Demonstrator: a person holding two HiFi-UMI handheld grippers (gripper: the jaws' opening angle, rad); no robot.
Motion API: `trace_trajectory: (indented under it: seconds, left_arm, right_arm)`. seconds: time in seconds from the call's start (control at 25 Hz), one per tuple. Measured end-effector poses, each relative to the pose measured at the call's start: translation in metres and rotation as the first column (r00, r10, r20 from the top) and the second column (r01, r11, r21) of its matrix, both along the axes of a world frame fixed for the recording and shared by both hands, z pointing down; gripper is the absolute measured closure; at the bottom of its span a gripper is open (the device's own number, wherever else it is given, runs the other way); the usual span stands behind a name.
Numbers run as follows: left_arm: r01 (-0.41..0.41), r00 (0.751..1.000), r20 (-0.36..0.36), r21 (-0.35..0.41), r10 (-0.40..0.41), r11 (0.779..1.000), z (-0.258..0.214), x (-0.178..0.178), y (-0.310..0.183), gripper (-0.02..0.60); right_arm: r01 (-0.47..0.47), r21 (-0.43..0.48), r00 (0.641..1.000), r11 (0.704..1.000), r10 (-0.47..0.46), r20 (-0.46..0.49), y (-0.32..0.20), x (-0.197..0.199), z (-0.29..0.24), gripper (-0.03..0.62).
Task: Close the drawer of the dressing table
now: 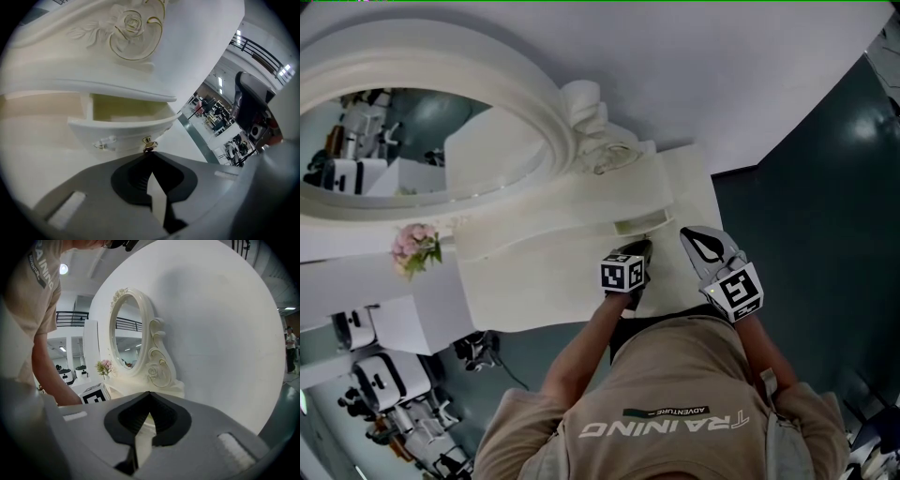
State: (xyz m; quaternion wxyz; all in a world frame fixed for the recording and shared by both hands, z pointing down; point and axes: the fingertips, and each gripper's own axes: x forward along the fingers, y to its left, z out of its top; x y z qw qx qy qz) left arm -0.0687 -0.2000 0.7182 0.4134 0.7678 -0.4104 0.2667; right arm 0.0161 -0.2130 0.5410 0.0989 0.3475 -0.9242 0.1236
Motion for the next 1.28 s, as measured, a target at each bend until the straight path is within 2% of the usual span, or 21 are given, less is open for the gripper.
trace_trajectory:
  seconds: [0.6,0.88,1.28]
  left_arm:
    - [0.076,0.997,0.003,0.037,-0.077,0.996,-0.007,-0.014,-0.034,0.563]
    - [0.092,0.996,0.006,0.052,-0.092,0.994,-0.011,-0.022,-0.05,0.563]
    - [0.096,0.995,-0.028,0.06,-0.094,0.994,-0.014,-0.023,-0.052,0.563]
  right_arm:
    - [0.0,-0.007,1.0,1.0,0.0,-0.011,0.0,0.003,0.003,0.592]
    - [0.014,0.008,1.0,1.0,-0.014,-0.014,0.0,-0.004,-0.004,0.592]
    - [0.028,0.02,0.999,0.999,-0.028,-0.032,0.008,-0.016,-0.019,0.592]
